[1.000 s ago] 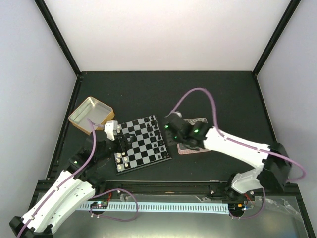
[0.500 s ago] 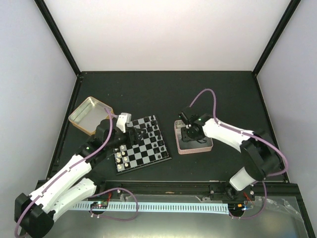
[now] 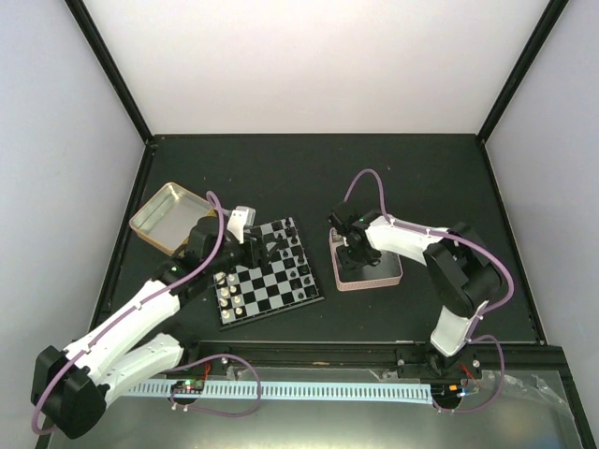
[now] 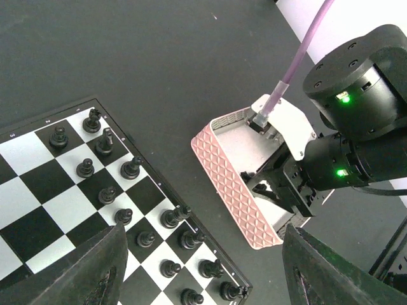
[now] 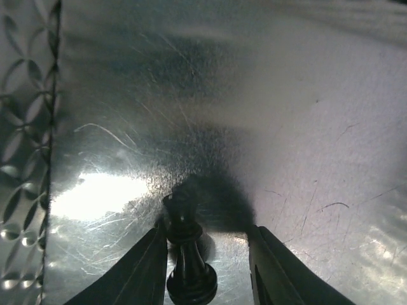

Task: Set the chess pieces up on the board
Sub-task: Pick up the chess piece from the storage box.

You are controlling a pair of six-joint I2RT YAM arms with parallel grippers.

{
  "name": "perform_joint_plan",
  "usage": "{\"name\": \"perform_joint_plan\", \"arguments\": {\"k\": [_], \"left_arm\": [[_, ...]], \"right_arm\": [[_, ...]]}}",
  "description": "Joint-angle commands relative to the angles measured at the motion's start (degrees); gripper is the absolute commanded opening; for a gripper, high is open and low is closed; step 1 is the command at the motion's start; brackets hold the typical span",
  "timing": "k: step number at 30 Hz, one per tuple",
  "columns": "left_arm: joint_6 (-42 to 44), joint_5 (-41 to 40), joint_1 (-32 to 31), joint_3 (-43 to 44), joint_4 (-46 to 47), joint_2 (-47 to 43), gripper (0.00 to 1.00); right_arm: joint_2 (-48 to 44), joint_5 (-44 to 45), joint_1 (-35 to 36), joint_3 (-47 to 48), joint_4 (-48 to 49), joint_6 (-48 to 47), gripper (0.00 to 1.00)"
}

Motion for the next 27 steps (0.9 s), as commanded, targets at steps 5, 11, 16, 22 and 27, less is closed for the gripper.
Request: {"name": "perform_joint_plan", "arguments": {"k": [5, 11, 16, 22, 27], "left_arm": [[1.40, 0.19, 0.35, 3.70, 1.86, 2.11, 0.68], [1.18, 0.27, 0.34, 3.58, 1.46, 1.74, 0.68], [0.87, 0.27, 0.31, 3.38, 1.51, 1.44, 0.68], [0.17, 0.83, 0.31, 3.72, 1.51, 1.49, 0.68], [-1.94, 2.08, 0.32, 3.80, 2.36, 1.43, 0.70]], "right_arm": [[1.29, 1.02, -0.14, -0.42, 0.49, -0.38, 0.31], [-0.50, -0.26, -0.11, -2.53, 0.41, 1.78, 0.40], [-1.72, -2.51, -0.09, -4.71, 1.86, 2.23, 0.35], [-1.63, -1.16, -0.12, -5.12, 1.78, 3.82, 0.17], [-4.72, 2.72, -0.04, -4.25, 5.21, 3.02, 0.10]]}}
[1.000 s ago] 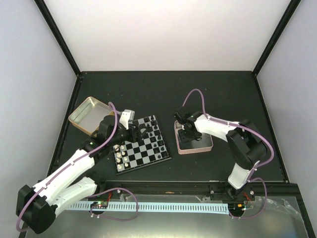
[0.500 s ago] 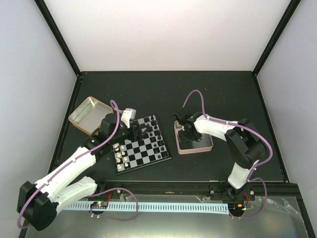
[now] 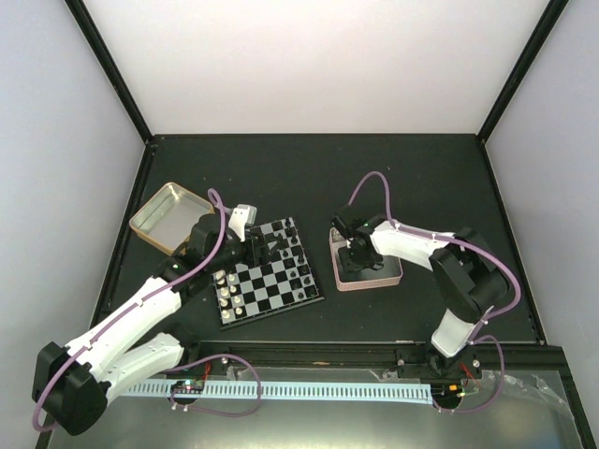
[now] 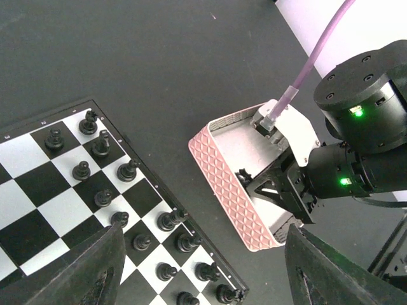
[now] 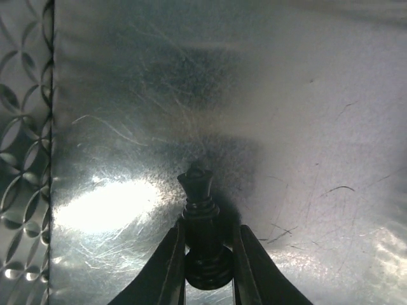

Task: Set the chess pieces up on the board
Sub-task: Pick up the chess piece from the storage box, then place the chess piece on the chessboard.

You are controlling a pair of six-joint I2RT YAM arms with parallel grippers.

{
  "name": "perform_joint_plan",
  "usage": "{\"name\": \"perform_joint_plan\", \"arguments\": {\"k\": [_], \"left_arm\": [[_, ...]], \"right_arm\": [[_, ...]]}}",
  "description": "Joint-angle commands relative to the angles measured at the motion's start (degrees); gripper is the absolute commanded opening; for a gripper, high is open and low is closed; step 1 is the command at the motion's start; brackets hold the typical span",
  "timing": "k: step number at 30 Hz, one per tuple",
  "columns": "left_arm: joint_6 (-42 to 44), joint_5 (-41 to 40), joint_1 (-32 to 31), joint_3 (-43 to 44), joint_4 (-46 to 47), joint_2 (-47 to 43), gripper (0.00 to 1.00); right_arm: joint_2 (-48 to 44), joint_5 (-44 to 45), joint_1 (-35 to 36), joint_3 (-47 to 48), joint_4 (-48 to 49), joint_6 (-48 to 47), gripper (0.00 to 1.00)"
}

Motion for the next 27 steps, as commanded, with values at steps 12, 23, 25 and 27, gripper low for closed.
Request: {"name": "perform_joint_plan", "arguments": {"k": [12, 23, 25, 27], "left_arm": [[-8.26, 13.79, 0.29, 5.26, 5.58, -0.40, 0.78], [-12.92, 24.19, 0.29, 9.55, 7.70, 3.11, 0.77], [-13.54, 23.03, 0.29, 10.04, 7.73, 4.05, 0.65], [-13.81, 22.69, 0.30, 10.34, 7.60, 5.13, 0.57]], "right_arm": [[-22.61, -19.87, 1.17, -1.71, 18.35, -6.68, 0.11], [-25.45, -35.35, 5.88, 0.39, 24.99, -11.20, 0.12], [-25.09, -35.65, 6.22, 0.65, 24.92, -11.64, 0.12], [-24.56, -35.88, 6.38, 1.14, 24.46, -11.96, 0.12]]}}
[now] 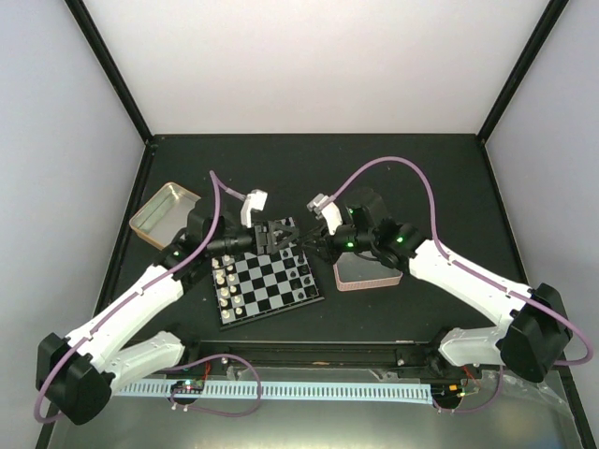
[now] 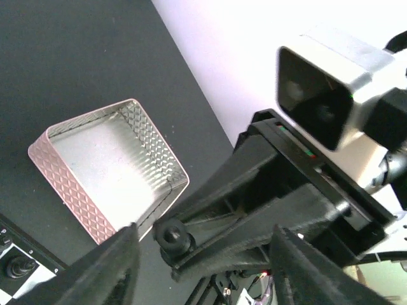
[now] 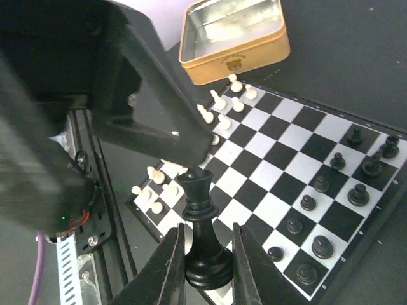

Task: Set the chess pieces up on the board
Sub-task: Place the chess piece on the chessboard.

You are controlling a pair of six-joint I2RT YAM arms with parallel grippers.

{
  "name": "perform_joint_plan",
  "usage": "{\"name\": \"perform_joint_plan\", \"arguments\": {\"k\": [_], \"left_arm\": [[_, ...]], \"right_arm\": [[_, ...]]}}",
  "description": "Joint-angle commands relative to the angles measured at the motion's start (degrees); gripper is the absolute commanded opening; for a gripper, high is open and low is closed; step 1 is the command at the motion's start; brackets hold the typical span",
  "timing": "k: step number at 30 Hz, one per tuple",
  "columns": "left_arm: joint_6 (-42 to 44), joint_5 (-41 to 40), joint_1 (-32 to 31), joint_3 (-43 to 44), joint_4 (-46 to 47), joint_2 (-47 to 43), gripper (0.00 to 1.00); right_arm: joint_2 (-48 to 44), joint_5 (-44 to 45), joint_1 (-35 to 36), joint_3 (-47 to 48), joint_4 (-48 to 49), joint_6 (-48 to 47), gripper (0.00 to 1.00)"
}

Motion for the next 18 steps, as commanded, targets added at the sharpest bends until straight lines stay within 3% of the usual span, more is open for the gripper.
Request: {"name": "perform_joint_plan", "arguments": {"k": [1, 6, 11, 18], "left_arm": [[-1.51, 1.20, 0.29, 2.92, 1.07, 2.04, 0.53], [-0.38, -0.64, 0.31, 3.02, -1.39, 2.75, 0.45], [0.52, -0.08, 0.31, 3.23, -2.12, 2.93, 0.24], [0.88, 1.80, 0.30, 3.39, -1.85, 3.42, 0.04]], "right_arm": [[0.23, -3.07, 0.64, 2.47, 1.26, -2.42, 0.12], [0.26, -2.77, 0.88, 2.62, 1.36, -2.51, 0.11], [0.70, -2.89, 0.90, 2.99, 0.70, -3.16, 0.11], [0.90, -2.97, 0.89, 3.13, 0.70, -3.04, 0.11]]}}
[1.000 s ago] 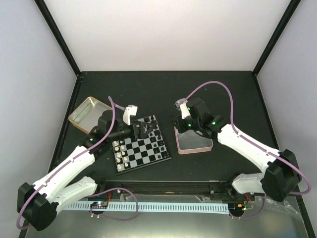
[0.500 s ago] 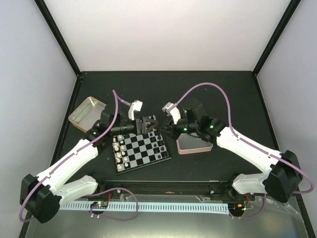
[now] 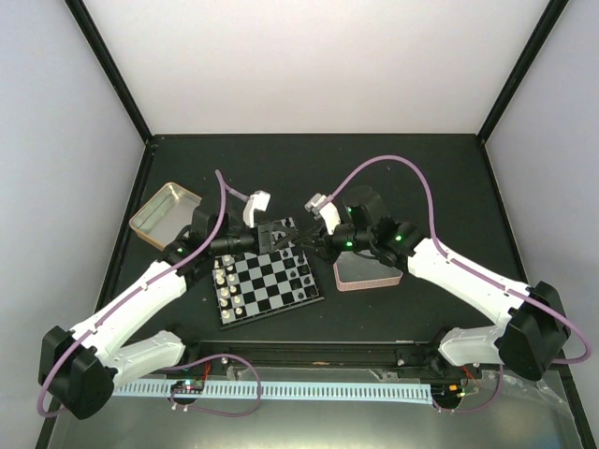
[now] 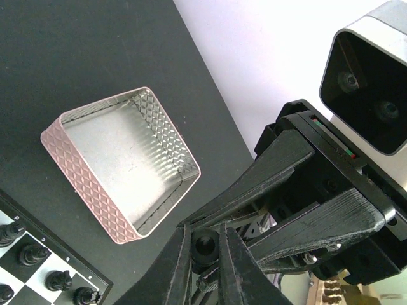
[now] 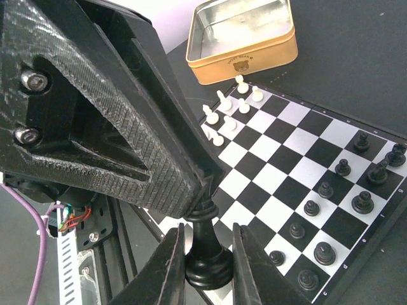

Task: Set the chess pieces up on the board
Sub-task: Place the chess piece on the chessboard.

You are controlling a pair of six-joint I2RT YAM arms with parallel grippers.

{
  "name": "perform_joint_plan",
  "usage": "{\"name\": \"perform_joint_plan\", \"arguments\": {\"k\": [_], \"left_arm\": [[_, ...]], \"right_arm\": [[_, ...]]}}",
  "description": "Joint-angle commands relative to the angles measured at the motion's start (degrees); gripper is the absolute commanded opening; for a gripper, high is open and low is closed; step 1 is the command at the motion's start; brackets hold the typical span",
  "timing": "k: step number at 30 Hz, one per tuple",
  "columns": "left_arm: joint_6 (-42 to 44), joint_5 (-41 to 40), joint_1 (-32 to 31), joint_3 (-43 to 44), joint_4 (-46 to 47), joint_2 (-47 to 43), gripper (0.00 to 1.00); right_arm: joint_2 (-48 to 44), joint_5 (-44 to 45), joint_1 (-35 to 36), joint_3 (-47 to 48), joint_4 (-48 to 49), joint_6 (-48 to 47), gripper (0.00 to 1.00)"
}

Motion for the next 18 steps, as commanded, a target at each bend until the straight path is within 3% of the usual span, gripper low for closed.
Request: {"name": "perform_joint_plan", "arguments": {"k": [1, 2, 9, 14, 18], "left_arm": [[0.86, 1.81, 0.29, 2.83, 0.06, 0.64, 0.03], [1.19, 1.28, 0.32, 2.91, -0.13, 0.47, 0.02], [5.94, -6.47, 0.29, 2.58, -3.94, -1.22, 0.02], [11.00, -14.32, 0.29, 1.19, -5.15, -0.96, 0.03], [13.51, -20.43, -0.17, 1.36, -5.56, 2.11, 0.03]], "right_arm": [[0.08, -0.98, 0.33, 1.91, 1.05, -0.66, 0.12], [-0.09, -0.91, 0.37, 1.85, 1.39, -0.23, 0.14], [-2.45, 4.40, 0.30, 0.72, -0.30, 5.22, 0.53], [-7.77, 8.83, 0.37, -4.91, 0.40, 11.31, 0.67], [-13.59, 13.81, 0.37, -9.17, 1.09, 15.67, 0.70]]}}
